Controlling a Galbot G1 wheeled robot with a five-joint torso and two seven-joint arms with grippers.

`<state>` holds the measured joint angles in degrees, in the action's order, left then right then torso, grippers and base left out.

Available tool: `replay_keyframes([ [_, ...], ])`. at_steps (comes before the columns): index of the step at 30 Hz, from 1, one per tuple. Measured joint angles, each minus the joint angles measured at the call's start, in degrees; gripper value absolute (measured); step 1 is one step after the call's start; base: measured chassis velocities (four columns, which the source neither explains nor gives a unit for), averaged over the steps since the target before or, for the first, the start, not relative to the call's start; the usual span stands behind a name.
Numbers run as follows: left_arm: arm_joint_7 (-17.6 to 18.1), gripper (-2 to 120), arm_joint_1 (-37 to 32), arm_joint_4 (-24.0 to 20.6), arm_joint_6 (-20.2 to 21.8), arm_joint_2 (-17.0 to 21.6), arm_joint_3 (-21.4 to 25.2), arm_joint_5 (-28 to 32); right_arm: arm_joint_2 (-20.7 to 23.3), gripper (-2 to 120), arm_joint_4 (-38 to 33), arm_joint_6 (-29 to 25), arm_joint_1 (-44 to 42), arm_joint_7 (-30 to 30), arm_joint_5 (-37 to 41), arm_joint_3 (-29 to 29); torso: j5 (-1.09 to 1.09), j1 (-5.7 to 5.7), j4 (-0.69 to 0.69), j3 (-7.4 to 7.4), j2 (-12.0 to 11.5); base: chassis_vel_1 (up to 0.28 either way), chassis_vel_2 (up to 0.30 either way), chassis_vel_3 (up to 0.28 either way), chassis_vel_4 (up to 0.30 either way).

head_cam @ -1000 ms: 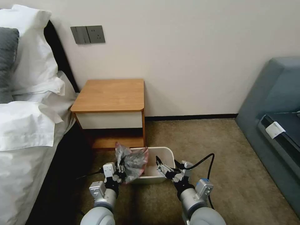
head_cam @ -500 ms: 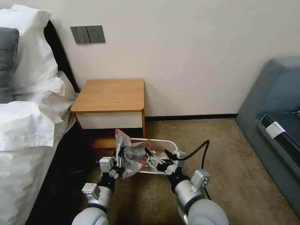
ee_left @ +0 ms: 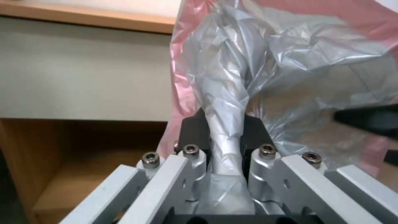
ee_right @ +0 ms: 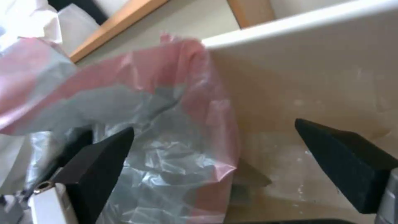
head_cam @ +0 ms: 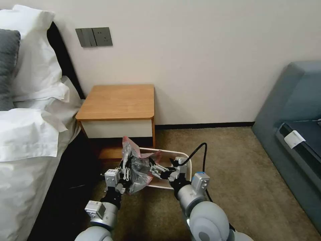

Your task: Pick up the garbage bag from the table and place it over the trash can.

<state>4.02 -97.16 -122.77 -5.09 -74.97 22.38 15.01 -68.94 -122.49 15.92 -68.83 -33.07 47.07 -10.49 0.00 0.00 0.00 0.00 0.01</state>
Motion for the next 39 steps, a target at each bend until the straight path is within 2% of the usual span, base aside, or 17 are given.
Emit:
replay_keyframes([
  [7,0.0,9,0.0,-0.3,-0.3,0.0,0.2,0.4,-0.9,85,1.9,-0.2,2.7,-0.2,1.7,-1.0,0.0,0.0,0.0,0.0,0.0,0.0,0.0,0.0,0.0],
  [11,0.0,9,0.1,-0.5,-0.3,0.1,0.3,1.0,-1.5,65,3.0,-0.4,3.5,0.1,2.0,-1.4,0.0,0.0,0.0,0.0,0.0,0.0,0.0,0.0,0.0],
  [13,0.0,9,0.2,-0.5,-0.3,0.0,0.3,1.1,-1.6,62,3.1,-0.4,3.6,0.3,2.0,-1.5,0.0,0.0,0.0,0.0,0.0,0.0,0.0,0.0,0.0],
  [14,0.1,9,0.2,-0.5,-0.3,0.0,0.3,1.2,-1.7,55,3.1,-0.4,3.7,0.4,1.9,-1.6,0.0,0.0,0.0,0.0,0.0,0.0,0.0,0.0,0.0],
  [16,0.2,9,0.2,-0.5,-0.3,0.0,0.3,1.3,-1.7,54,3.2,-0.5,3.7,0.5,1.9,-1.6,0.0,0.0,0.0,0.0,0.0,0.0,0.0,0.0,0.0],
  [18,0.3,9,0.2,-0.4,-0.2,-0.1,0.3,1.4,-1.8,40,3.2,-0.7,3.8,0.9,1.7,-1.9,0.0,0.0,0.0,0.0,0.0,0.0,0.0,0.0,0.0],
  [19,0.3,9,0.2,-0.4,-0.2,-0.1,0.3,1.4,-1.8,39,3.2,-0.8,3.9,0.9,1.7,-1.9,0.0,0.0,0.0,0.0,0.0,0.0,0.0,0.0,0.0],
  [20,0.4,9,0.2,-0.3,-0.1,-0.2,0.3,1.4,-1.8,32,3.2,-0.9,4.0,1.1,1.6,-2.0,0.0,0.0,0.0,0.0,0.0,0.0,0.0,0.0,0.0],
  [23,0.4,9,0.2,-0.2,0.0,-0.2,0.3,1.5,-1.8,25,3.2,-1.0,4.1,1.2,1.4,-2.0,0.0,0.0,0.0,0.0,0.0,0.0,0.0,0.0,0.0],
  [24,0.4,9,0.3,-0.2,0.0,-0.2,0.3,1.5,-1.8,19,3.2,-1.1,4.1,1.3,1.4,-2.0,0.0,0.0,0.0,0.0,0.0,0.0,0.0,0.0,0.0],
  [26,0.5,9,0.3,-0.1,0.0,-0.2,0.2,1.5,-1.8,15,3.1,-1.2,4.1,1.3,1.5,-2.0,0.0,0.0,0.0,0.0,0.0,0.0,0.0,0.0,0.0],
  [29,0.5,9,0.4,0.2,0.1,-0.4,-0.2,1.6,-1.7,2,2.7,-1.3,3.6,1.5,1.5,-1.9,0.0,0.0,0.0,0.0,0.0,0.0,0.0,0.0,0.0],
  [39,2.4,9,0.9,0.3,1.0,-0.4,-0.1,3.1,-0.6,0,-0.4,-1.3,1.6,1.7,1.3,-0.7,0.01,0.0,0.0,0.0,0.0,0.0,0.0,0.0,0.0],
])
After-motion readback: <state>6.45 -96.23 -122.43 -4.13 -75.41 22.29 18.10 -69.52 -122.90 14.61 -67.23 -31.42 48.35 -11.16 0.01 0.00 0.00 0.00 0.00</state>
